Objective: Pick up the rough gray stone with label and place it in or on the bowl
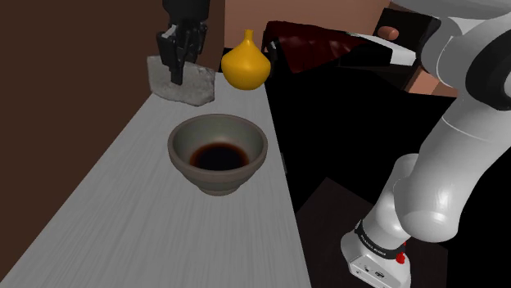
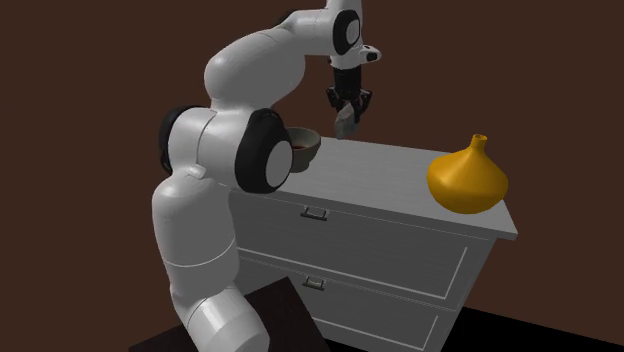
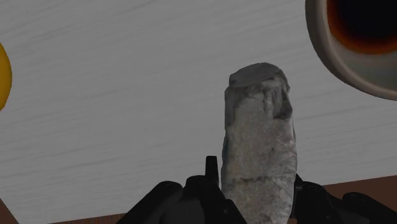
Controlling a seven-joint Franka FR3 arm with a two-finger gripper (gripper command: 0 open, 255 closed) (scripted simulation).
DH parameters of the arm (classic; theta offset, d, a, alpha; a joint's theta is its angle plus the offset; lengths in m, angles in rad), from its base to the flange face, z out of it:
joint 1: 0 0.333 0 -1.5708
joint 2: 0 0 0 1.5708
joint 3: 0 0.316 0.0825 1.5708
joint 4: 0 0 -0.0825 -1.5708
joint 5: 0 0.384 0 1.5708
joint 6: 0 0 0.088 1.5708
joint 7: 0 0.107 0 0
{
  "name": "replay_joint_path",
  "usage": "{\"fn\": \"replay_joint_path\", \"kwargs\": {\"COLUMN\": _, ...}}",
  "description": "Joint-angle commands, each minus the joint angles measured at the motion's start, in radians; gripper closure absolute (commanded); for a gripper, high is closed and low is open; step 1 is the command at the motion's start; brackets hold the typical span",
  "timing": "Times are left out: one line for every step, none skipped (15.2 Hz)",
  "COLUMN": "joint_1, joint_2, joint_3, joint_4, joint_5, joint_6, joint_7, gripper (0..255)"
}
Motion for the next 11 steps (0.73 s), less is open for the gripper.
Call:
{"fn": "replay_joint_path", "kwargs": {"joint_1": 0.002, "joint_2": 0.015, "joint_3": 0.002, "joint_4": 0.047, "joint_5": -0.005, "joint_6": -0.033, "joint_7": 0.001, "gripper": 255}}
{"fn": "replay_joint_path", "kwargs": {"joint_1": 0.004, "joint_2": 0.023, "joint_3": 0.003, "joint_4": 0.071, "joint_5": -0.008, "joint_6": -0.049, "joint_7": 0.002, "gripper": 255}}
{"fn": "replay_joint_path", "kwargs": {"joint_1": 0.006, "joint_2": 0.031, "joint_3": 0.004, "joint_4": 0.096, "joint_5": -0.011, "joint_6": -0.066, "joint_7": 0.002, "gripper": 255}}
{"fn": "replay_joint_path", "kwargs": {"joint_1": 0.008, "joint_2": 0.040, "joint_3": 0.005, "joint_4": 0.122, "joint_5": -0.015, "joint_6": -0.084, "joint_7": 0.003, "gripper": 255}}
{"fn": "replay_joint_path", "kwargs": {"joint_1": 0.010, "joint_2": 0.050, "joint_3": 0.006, "joint_4": 0.148, "joint_5": -0.019, "joint_6": -0.101, "joint_7": 0.004, "gripper": 255}}
{"fn": "replay_joint_path", "kwargs": {"joint_1": 0.013, "joint_2": 0.060, "joint_3": 0.008, "joint_4": 0.176, "joint_5": -0.023, "joint_6": -0.119, "joint_7": 0.006, "gripper": 255}}
{"fn": "replay_joint_path", "kwargs": {"joint_1": 0.016, "joint_2": 0.071, "joint_3": 0.009, "joint_4": 0.204, "joint_5": -0.027, "joint_6": -0.138, "joint_7": 0.007, "gripper": 255}}
{"fn": "replay_joint_path", "kwargs": {"joint_1": 0.019, "joint_2": 0.082, "joint_3": 0.010, "joint_4": 0.234, "joint_5": -0.032, "joint_6": -0.157, "joint_7": 0.008, "gripper": 255}}
{"fn": "replay_joint_path", "kwargs": {"joint_1": 0.023, "joint_2": 0.095, "joint_3": 0.012, "joint_4": 0.266, "joint_5": -0.037, "joint_6": -0.177, "joint_7": 0.009, "gripper": 255}}
{"fn": "replay_joint_path", "kwargs": {"joint_1": 0.027, "joint_2": 0.108, "joint_3": 0.013, "joint_4": 0.299, "joint_5": -0.043, "joint_6": -0.197, "joint_7": 0.011, "gripper": 255}}
{"fn": "replay_joint_path", "kwargs": {"joint_1": 0.032, "joint_2": 0.123, "joint_3": 0.015, "joint_4": 0.334, "joint_5": -0.049, "joint_6": -0.218, "joint_7": 0.012, "gripper": 255}}
